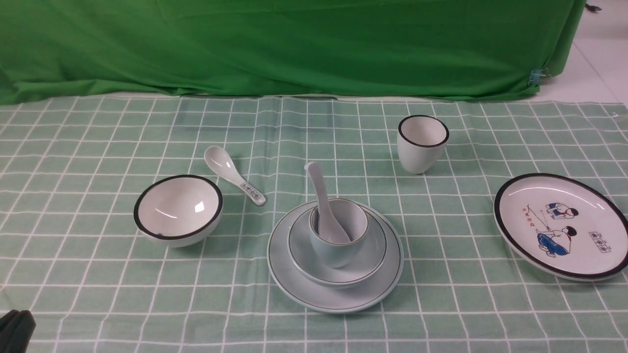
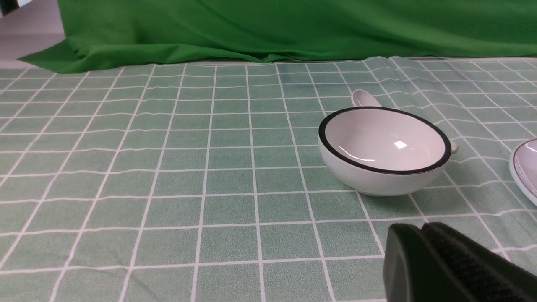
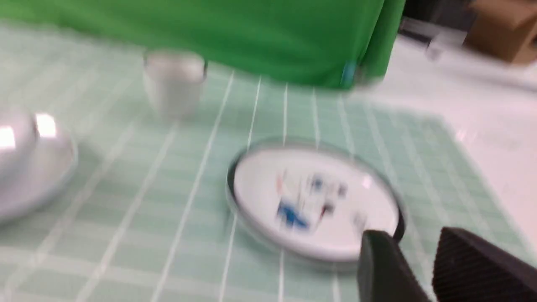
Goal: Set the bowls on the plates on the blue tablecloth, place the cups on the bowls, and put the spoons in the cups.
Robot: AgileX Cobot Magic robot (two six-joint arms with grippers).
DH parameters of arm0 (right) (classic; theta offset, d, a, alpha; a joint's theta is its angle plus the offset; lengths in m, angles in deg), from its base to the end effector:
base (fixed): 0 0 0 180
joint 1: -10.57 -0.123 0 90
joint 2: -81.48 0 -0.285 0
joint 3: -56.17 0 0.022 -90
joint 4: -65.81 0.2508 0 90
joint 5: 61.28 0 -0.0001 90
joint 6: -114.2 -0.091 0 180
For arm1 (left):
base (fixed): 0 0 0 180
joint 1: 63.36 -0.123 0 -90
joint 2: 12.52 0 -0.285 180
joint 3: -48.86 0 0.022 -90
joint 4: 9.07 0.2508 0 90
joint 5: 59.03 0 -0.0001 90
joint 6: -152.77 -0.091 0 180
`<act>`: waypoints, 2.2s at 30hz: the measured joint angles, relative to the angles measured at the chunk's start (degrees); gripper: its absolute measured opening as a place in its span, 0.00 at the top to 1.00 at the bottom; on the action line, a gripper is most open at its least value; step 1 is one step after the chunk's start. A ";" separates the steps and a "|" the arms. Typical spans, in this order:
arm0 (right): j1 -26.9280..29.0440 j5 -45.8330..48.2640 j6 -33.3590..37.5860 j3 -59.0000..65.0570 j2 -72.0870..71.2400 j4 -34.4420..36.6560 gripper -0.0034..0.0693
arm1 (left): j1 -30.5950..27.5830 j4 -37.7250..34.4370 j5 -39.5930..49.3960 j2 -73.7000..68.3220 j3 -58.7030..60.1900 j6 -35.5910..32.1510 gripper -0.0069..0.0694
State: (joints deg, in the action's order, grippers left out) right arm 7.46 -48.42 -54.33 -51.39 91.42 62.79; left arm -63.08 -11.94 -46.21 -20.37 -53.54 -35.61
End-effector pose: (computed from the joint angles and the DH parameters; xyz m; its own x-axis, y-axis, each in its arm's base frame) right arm 0.0555 0.0019 0.2189 -0.0774 -0.2535 -0.9642 -0.0639 0.9664 -0.2489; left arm 0.0560 -0.0013 0.1906 -0.1413 0.0979 -0.9851 0.0298 0.9951 0.0947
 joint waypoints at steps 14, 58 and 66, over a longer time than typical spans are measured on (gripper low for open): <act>0.10 1.28 -3.23 5.16 -2.09 0.06 0.63 | 0.00 0.85 -0.04 0.00 0.00 -0.05 0.89; 0.10 1.21 -3.45 5.16 -2.09 0.06 0.62 | 0.00 0.89 -0.04 0.00 0.00 -0.05 0.89; 0.10 1.21 -3.45 5.16 -2.15 0.06 0.62 | 0.00 0.89 -0.04 0.00 0.00 -0.05 0.89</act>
State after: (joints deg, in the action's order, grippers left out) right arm 7.56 -47.21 -57.78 -46.23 89.27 62.84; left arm -63.08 -11.05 -46.24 -20.37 -53.54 -35.66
